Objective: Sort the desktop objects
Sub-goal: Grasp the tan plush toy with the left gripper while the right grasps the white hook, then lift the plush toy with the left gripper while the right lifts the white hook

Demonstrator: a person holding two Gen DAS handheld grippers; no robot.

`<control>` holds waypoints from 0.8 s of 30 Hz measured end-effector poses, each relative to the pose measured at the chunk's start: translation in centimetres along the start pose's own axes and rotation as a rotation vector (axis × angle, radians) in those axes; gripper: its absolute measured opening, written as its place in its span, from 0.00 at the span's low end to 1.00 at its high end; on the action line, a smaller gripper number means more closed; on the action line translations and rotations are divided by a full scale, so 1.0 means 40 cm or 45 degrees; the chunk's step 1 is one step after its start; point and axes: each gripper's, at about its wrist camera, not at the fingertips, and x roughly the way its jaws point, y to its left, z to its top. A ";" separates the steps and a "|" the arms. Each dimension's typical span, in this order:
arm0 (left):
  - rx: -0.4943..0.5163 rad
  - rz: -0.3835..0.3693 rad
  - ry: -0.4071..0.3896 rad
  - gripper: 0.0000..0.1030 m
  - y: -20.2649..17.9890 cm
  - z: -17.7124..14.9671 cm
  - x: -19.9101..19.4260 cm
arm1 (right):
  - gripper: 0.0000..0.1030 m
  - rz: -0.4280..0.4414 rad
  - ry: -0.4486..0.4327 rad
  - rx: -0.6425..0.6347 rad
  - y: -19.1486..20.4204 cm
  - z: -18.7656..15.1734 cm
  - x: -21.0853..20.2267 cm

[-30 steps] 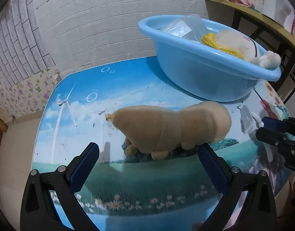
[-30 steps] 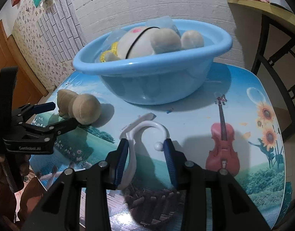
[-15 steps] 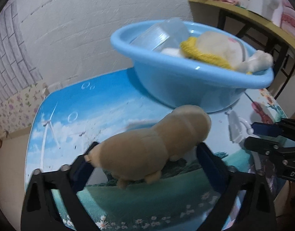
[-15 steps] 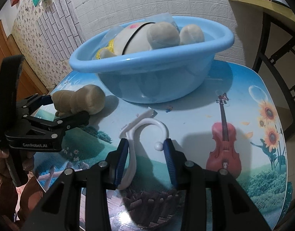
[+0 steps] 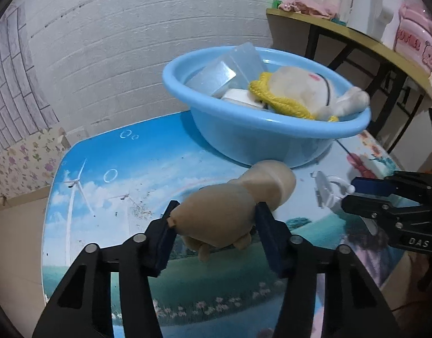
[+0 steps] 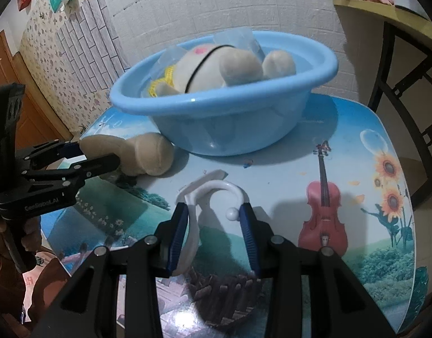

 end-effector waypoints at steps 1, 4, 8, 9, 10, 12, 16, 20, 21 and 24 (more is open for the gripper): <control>0.007 -0.004 0.003 0.51 -0.005 -0.001 0.000 | 0.36 -0.003 -0.003 0.002 -0.002 0.000 -0.003; 0.058 0.027 -0.004 0.52 -0.029 -0.004 0.003 | 0.36 -0.006 -0.008 0.008 -0.005 -0.008 -0.014; 0.088 0.057 -0.013 0.58 -0.044 0.003 0.016 | 0.36 -0.009 -0.008 0.010 -0.002 -0.015 -0.022; 0.082 0.045 -0.010 0.60 -0.041 0.007 0.022 | 0.36 -0.010 -0.007 0.010 -0.002 -0.017 -0.024; 0.070 0.021 -0.006 0.63 -0.039 0.010 0.025 | 0.36 -0.009 -0.007 0.009 -0.004 -0.022 -0.027; 0.056 -0.020 0.003 0.68 -0.035 0.016 0.034 | 0.36 -0.009 -0.008 0.008 -0.003 -0.021 -0.032; 0.085 -0.033 0.020 0.75 -0.052 0.013 0.057 | 0.36 -0.012 -0.016 0.010 -0.005 -0.015 -0.041; 0.108 -0.021 0.018 0.63 -0.063 0.005 0.041 | 0.36 -0.017 -0.021 0.018 -0.007 -0.020 -0.051; 0.101 -0.029 0.019 0.57 -0.061 0.000 0.032 | 0.36 -0.017 -0.020 0.019 -0.009 -0.023 -0.053; 0.079 -0.072 0.033 0.49 -0.048 -0.015 0.014 | 0.36 -0.017 -0.020 0.026 -0.019 -0.025 -0.056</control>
